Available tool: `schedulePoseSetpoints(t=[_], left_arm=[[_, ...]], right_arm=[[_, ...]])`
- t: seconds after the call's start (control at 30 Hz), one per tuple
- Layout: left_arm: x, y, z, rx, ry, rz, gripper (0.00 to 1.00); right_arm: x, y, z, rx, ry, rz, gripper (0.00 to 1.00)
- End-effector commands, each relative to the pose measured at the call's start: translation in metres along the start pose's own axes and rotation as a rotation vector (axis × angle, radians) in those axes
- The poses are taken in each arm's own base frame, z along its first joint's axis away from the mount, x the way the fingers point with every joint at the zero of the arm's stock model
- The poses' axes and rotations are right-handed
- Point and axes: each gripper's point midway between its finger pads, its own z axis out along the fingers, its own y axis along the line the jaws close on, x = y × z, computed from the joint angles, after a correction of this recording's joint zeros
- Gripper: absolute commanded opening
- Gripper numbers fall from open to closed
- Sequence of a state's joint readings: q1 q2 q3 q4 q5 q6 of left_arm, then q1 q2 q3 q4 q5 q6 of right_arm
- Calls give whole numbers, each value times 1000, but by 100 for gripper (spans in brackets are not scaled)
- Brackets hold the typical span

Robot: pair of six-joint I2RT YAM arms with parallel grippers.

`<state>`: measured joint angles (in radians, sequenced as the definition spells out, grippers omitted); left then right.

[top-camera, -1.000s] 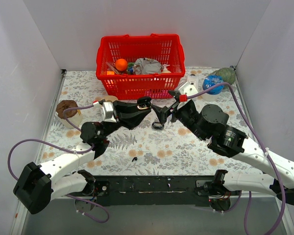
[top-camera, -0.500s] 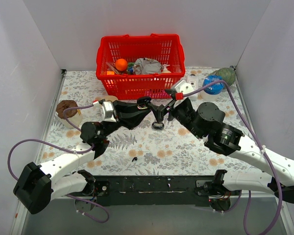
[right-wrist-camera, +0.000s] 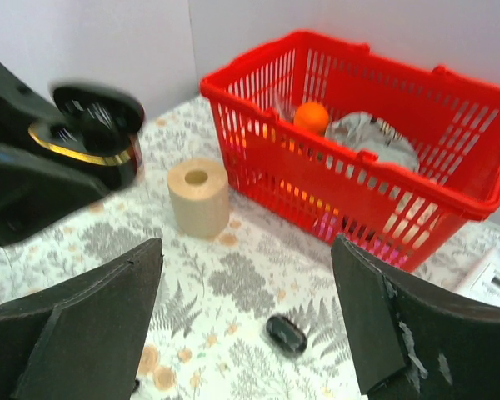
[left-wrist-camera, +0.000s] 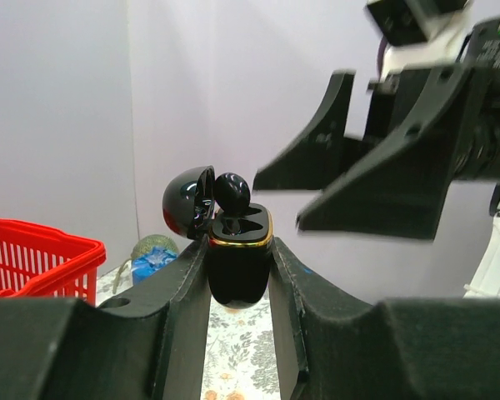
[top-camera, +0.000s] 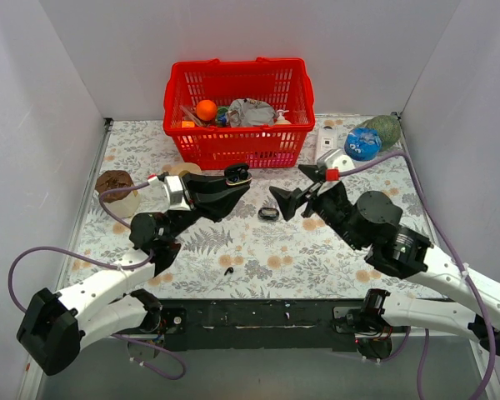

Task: Insert the wireless bluetooth earbuds into the charging case
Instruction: Adjust the earbud at the center of the board.

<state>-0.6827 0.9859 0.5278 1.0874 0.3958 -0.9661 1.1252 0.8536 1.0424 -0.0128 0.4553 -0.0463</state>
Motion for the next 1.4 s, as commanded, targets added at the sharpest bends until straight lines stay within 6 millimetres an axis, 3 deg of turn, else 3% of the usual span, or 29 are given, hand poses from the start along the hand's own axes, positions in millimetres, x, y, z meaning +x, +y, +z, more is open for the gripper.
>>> schedulePoseSetpoints(t=[0.0,0.1,0.13,0.2,0.23,0.3,0.33,0.43,0.57,0.67,0.7,0.73,0.87,1.13,1.37], left_arm=[[-19,-3,-8,-43,-25,-37,0],[-22,-4,-17,-69,-5,-52,0],[-34,-10,-24,-68,-30,-38,0],[-35,-10,-34,-96,-15,-30,0],[-47,-16,-40,-93,-38,-14,0],[-43,-15,-49,-122,-1,-9,0],[-43,-14,-53,-134,5,0,0],[-51,-19,-64,-146,8,11,0],[-58,-25,-74,-152,7,16,0],[-60,-28,-77,-149,19,12,0],[-63,-30,-78,-143,14,12,0],[-63,-32,-79,-138,15,11,0],[-63,-34,-82,-135,25,6,0],[-64,-38,-85,-124,36,16,0],[-64,-38,-86,-125,37,26,0]], right_arm=[[61,11,5,-10,181,31,88],[113,32,6,-89,319,49,85],[129,40,6,-104,361,86,81],[154,55,5,-159,404,137,77],[184,63,1,-179,475,155,75],[205,85,-4,-277,533,198,67],[231,92,-8,-290,610,212,65],[266,115,-17,-357,719,206,61],[285,143,-18,-416,757,201,57],[302,161,-19,-435,800,199,41],[307,165,-19,-432,815,214,28],[317,170,-21,-430,840,214,23],[333,173,-17,-391,869,228,3],[358,175,-6,-345,905,203,1],[370,164,0,-285,913,162,1]])
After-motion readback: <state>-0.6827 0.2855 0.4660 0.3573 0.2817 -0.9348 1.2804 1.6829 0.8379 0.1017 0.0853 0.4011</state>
